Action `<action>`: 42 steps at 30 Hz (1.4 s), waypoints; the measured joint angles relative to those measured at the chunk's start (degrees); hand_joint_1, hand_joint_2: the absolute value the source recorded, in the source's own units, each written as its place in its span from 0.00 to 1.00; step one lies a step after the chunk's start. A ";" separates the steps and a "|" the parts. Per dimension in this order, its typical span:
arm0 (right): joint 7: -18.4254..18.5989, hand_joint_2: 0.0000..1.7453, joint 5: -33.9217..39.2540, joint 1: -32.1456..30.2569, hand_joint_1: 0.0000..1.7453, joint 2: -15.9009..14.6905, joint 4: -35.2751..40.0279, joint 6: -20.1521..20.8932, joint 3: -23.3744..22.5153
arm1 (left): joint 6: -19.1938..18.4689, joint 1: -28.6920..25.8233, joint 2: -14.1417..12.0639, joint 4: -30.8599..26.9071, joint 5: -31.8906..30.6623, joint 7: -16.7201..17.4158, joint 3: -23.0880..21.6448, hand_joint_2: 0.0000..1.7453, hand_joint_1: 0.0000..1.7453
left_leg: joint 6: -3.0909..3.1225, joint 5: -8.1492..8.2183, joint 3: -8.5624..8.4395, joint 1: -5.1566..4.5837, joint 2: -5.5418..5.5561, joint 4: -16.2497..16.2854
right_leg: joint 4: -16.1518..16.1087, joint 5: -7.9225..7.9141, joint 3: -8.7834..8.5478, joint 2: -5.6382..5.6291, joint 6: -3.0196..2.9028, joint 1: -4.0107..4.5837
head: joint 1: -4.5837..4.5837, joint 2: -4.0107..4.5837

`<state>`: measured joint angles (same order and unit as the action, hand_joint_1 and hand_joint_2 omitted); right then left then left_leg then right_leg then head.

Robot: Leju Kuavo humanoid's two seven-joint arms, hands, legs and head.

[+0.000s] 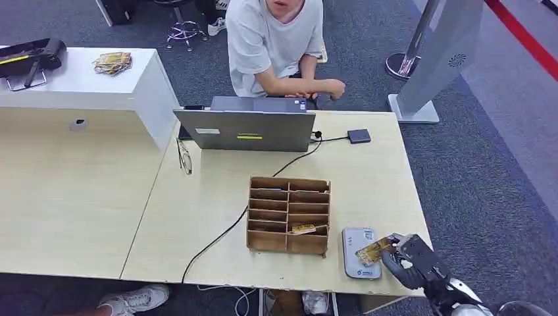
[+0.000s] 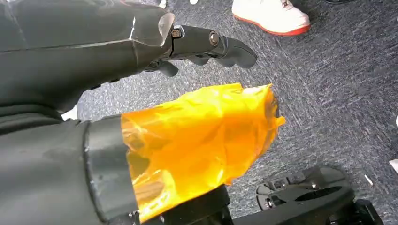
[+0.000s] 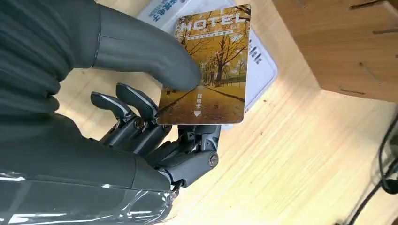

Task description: Pass the card to the sensor for recognition and then transmit it.

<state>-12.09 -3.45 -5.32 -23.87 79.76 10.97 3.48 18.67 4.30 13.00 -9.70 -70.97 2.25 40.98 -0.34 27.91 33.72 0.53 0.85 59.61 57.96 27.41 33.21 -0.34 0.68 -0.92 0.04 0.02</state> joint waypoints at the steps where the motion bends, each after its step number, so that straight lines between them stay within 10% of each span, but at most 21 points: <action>1: 0.13 1.00 -0.22 -0.08 1.00 -0.15 0.00 -0.11 0.13 | 0.00 0.01 0.00 0.00 -0.02 0.00 0.00 0.00 0.00 | 0.00 0.00 0.00 0.00 0.00 0.00 | 0.00 0.00 0.00 0.00 0.00 0.00 | 0.02 0.00; 42: 5.42 1.00 -21.57 4.24 1.00 0.92 -0.04 -10.36 12.85 | -0.55 0.09 0.11 0.00 -1.05 0.15 -0.02 0.00 0.00 | 0.00 0.00 -0.03 0.01 -0.01 0.00 | 0.00 0.00 -0.04 -0.01 0.00 0.01 | 0.00 0.00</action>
<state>-6.67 -25.02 -1.08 -22.95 79.71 0.61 16.33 18.12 4.40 13.11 -9.70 -72.02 2.40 40.96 -0.34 27.91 33.69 0.54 0.84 59.61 57.96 27.41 33.17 -0.35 0.68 -0.91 0.04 0.02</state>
